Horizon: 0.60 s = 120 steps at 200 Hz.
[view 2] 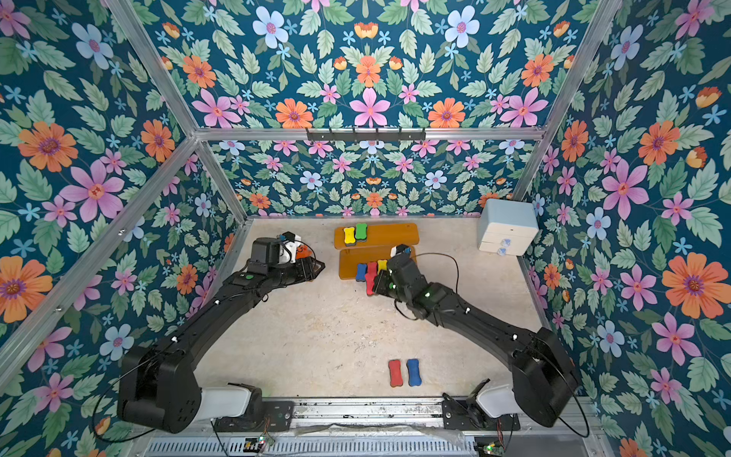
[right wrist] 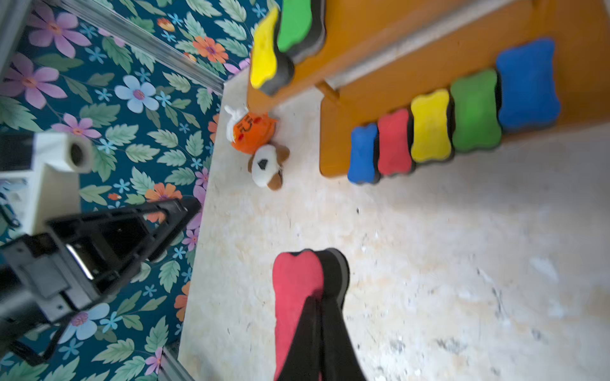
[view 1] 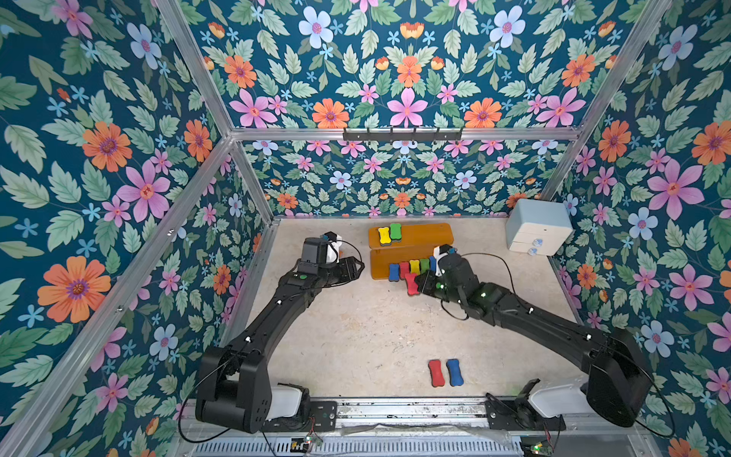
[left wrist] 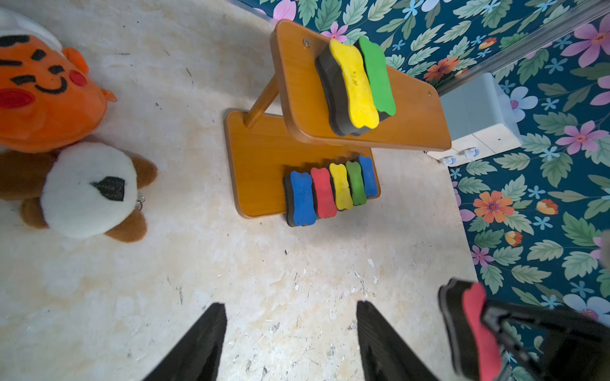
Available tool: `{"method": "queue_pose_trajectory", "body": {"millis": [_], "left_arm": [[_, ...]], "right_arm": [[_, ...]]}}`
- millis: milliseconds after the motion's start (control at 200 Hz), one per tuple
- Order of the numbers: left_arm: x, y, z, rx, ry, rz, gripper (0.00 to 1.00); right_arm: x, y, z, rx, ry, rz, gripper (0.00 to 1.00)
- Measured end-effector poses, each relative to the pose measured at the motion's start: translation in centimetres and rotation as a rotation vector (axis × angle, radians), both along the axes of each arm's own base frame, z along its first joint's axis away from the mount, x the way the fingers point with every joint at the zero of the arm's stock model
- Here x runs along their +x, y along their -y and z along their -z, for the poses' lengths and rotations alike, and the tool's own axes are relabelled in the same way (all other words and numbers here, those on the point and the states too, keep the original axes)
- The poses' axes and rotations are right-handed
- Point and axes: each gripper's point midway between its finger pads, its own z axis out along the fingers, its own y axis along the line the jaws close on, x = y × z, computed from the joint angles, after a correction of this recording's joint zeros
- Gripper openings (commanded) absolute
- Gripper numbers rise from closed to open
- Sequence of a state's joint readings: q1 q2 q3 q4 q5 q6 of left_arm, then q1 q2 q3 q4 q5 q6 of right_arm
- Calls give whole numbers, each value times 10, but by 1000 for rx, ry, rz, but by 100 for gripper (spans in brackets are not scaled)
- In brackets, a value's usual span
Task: Remove the whiteboard erasers from the shelf
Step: Pick up the whiteboard eraser from the shelf, then place the whiteboard eraser at the center of the board.
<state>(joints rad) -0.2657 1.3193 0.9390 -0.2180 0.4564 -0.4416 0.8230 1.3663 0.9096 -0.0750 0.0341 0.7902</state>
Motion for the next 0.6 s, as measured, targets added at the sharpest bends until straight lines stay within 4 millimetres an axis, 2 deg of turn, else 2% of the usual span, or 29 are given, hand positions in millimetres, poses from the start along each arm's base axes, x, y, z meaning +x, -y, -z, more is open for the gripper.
{"method": "queue_pose_trajectory", "body": {"millis": [120, 270, 365, 600], "left_arm": [[-15, -3, 12, 5, -21, 3, 68], [-25, -6, 19, 9, -31, 3, 69], [-26, -7, 15, 8, -15, -1, 69], [-22, -7, 9, 9, 1, -4, 69]], "right_arm": [[-45, -3, 37, -31, -60, 4, 0], [-81, -3, 65, -55, -104, 27, 0], [-96, -6, 74, -54, -122, 33, 0], [-116, -6, 91, -56, -154, 59, 0]]}}
